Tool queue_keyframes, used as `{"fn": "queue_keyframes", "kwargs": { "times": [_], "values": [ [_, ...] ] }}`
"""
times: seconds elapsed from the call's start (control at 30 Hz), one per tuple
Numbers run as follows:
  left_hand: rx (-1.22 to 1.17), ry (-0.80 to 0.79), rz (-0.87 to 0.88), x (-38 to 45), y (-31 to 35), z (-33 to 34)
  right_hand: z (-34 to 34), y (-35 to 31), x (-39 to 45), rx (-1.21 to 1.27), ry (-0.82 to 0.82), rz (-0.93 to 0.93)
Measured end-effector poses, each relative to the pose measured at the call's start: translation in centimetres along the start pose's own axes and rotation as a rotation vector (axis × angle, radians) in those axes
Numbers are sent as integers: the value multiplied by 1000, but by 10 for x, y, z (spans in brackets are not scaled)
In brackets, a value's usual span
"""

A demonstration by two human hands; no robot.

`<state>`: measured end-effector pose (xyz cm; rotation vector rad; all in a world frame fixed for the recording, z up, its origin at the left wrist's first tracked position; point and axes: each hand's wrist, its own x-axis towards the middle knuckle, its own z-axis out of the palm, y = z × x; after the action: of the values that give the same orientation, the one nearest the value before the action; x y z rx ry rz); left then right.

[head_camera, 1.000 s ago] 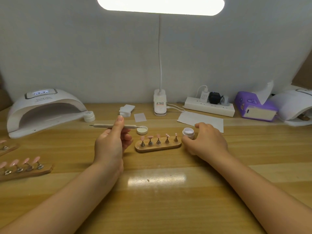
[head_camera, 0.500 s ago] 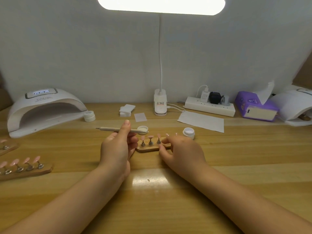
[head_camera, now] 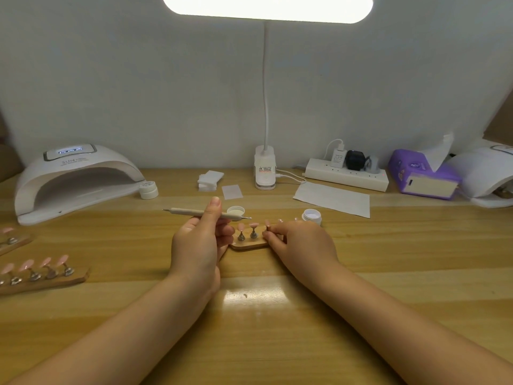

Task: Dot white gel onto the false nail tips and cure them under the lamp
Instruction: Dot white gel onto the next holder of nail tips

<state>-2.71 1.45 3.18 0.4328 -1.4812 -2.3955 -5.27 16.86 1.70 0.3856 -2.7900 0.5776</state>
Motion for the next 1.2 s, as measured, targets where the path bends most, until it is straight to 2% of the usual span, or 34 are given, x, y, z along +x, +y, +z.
{"fn": "queue_keyframes", "kwargs": {
  "times": [0.2, 0.4, 0.5, 0.83, 1.07, 1.2],
  "values": [
    [-2, -6, -5, -1, 0, 0, -2, 0, 1, 47, -5, -18],
    [24, 4, -16, -2, 4, 0, -5, -2, -8, 40, 83, -75],
    [51, 5, -21, -2, 8, 0, -7, -3, -12, 33, 73, -93],
    [52, -12, -1, -3, 5, 1, -6, -2, -10, 116, 73, -54],
    [107, -28, 145, -3, 8, -2, -9, 0, -9, 283, 148, -61],
    [164, -100, 306, -9, 21, 2, -15, -1, -6, 433, 191, -109]
  ]
}}
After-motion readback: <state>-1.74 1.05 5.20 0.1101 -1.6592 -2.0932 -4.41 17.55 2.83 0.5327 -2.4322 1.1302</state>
